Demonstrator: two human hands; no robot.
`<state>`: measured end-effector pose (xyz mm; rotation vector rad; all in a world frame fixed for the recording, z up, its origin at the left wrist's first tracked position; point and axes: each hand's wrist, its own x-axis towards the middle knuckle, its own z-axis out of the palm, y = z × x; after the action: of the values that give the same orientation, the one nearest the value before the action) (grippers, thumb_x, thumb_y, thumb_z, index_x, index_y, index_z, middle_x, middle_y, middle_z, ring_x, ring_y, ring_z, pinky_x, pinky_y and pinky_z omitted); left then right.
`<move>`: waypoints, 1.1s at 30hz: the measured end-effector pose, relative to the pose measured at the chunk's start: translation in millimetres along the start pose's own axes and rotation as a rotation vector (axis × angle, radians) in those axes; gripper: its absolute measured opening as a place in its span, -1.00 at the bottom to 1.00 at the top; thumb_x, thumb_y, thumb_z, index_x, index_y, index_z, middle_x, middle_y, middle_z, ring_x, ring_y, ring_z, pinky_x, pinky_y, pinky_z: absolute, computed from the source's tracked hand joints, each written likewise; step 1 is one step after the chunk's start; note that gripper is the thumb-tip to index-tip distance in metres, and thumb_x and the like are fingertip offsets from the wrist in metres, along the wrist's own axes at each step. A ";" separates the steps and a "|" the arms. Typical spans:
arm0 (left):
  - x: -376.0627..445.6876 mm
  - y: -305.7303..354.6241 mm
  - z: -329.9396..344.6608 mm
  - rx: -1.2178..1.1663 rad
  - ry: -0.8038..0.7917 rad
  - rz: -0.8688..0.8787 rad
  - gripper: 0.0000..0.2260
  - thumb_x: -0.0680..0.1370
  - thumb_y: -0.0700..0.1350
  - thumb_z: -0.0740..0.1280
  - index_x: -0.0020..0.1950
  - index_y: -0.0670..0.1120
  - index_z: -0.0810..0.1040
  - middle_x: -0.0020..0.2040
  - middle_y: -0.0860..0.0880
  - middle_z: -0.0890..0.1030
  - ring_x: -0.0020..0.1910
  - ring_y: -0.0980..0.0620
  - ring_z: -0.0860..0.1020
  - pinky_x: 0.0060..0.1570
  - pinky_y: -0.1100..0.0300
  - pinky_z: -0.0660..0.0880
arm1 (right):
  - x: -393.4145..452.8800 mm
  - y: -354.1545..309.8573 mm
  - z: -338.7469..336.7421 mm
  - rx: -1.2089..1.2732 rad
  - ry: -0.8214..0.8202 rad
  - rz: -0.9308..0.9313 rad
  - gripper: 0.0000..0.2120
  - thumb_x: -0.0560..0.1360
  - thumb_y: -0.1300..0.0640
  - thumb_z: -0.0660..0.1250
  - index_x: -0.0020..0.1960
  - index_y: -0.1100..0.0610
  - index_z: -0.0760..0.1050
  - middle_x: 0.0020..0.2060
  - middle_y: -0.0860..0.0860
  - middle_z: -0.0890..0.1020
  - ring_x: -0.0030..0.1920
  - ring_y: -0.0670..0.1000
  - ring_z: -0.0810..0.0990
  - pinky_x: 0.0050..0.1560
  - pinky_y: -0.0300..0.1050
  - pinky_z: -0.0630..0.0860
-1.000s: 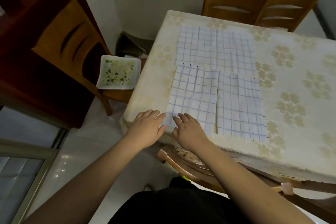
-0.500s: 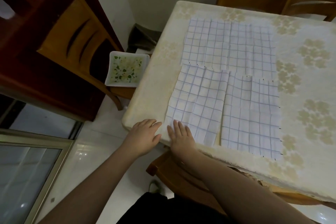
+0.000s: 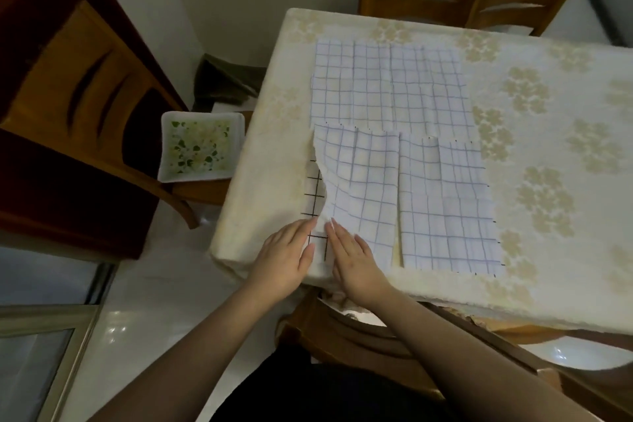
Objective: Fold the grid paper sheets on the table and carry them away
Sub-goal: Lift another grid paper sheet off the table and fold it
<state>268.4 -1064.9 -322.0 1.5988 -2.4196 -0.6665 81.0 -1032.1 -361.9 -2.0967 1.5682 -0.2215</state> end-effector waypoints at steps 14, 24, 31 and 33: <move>52.9 8.1 20.3 0.058 -0.180 0.278 -0.80 0.62 -0.09 0.25 0.05 -0.11 0.65 0.25 0.00 0.55 0.26 0.00 0.46 0.21 0.14 0.32 | -65.2 66.1 -54.5 0.152 0.428 0.620 -0.36 0.63 0.18 0.12 0.61 0.12 -0.12 0.60 0.06 0.01 0.56 0.11 0.10 0.43 0.07 0.21; 84.4 39.9 49.5 0.111 -0.313 0.231 -0.63 0.61 0.04 0.25 0.40 -0.01 0.44 0.43 0.01 0.41 0.42 -0.01 0.34 0.39 0.07 0.29 | -105.3 124.4 -52.2 0.284 0.352 0.828 -0.39 0.66 0.07 0.08 0.61 0.15 -0.14 0.60 0.05 -0.05 0.57 0.09 0.05 0.45 0.05 0.18; 103.6 57.1 78.3 0.350 -0.429 0.219 -0.26 0.57 0.19 0.25 0.60 0.11 -0.12 0.61 -0.01 -0.18 0.58 -0.08 -0.17 0.51 -0.06 -0.11 | -125.3 154.8 -41.6 0.453 0.401 1.046 -0.38 0.65 -0.05 0.08 0.60 0.12 -0.08 0.59 0.09 -0.01 0.55 0.17 0.12 0.47 0.20 0.16; 106.5 54.8 84.3 0.412 -0.480 0.175 -0.22 0.56 0.25 0.22 0.58 0.13 -0.23 0.59 -0.01 -0.29 0.57 -0.09 -0.25 0.52 -0.09 -0.15 | -127.3 158.7 -42.7 0.458 0.456 1.113 -0.40 0.64 -0.04 0.08 0.59 0.13 -0.03 0.59 0.10 0.03 0.55 0.16 0.11 0.48 0.21 0.13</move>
<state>147.4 -1120.3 -383.2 1.4534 -3.1801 -0.6034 -112.5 -958.6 -381.1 -0.6584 2.4006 -0.5891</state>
